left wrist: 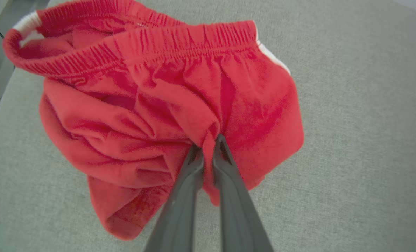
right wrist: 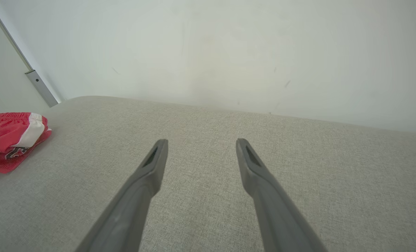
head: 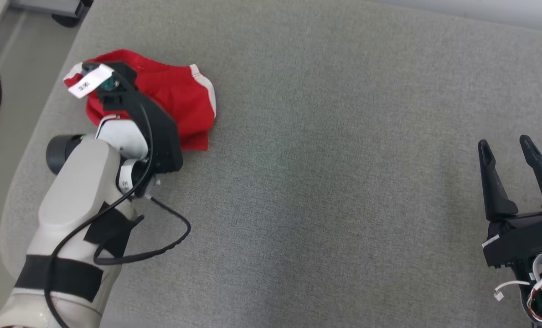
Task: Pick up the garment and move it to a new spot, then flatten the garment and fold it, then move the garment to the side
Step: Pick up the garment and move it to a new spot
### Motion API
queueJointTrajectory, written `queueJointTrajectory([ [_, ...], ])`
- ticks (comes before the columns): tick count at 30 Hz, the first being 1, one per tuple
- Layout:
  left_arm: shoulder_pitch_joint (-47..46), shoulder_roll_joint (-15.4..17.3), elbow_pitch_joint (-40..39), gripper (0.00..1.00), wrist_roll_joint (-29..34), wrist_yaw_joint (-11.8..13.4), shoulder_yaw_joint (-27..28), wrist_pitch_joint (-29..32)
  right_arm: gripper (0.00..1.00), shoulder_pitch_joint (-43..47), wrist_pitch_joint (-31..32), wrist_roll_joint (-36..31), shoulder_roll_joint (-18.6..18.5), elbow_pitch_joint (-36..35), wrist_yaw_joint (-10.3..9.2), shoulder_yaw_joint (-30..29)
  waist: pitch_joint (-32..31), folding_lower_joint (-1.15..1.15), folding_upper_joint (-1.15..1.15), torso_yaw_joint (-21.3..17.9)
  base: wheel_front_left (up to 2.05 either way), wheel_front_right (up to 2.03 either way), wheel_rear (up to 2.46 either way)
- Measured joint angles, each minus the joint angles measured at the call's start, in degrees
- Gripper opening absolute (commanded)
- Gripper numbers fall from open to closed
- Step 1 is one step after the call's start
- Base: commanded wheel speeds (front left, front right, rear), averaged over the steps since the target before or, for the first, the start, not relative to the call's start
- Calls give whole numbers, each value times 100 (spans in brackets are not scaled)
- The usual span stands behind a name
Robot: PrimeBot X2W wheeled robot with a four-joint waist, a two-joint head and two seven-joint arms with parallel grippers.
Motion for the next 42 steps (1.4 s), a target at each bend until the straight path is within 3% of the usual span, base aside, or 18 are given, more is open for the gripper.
queueJointTrajectory([
  [3,-164,-88,-7,0,0,-90,-14,-215,100,-77,-66,57,66,145,0,18,-154,0,-1,-1,0,0,0],
  [11,-314,-332,-143,0,10,-609,-382,-715,100,-82,-302,142,413,538,-49,148,-679,0,-1,-122,0,0,0],
  [20,-286,-375,-608,0,22,-901,-915,-1101,100,72,-512,191,680,798,-85,268,-1263,-1,-1,-611,0,0,0],
  [23,-215,-377,-925,0,-191,-924,-1062,-1221,100,289,-553,193,702,797,-102,266,-1421,-1,-1,-850,0,0,0],
  [31,-48,-365,-2118,0,-961,-954,-2130,-1319,100,528,-603,193,721,621,-127,257,-1738,-1,-1,-1548,0,0,0],
  [42,375,-352,-1961,0,-1039,-845,-2356,-1025,100,559,-599,270,703,479,-94,235,-1881,-1,-1,-2513,0,0,0],
])
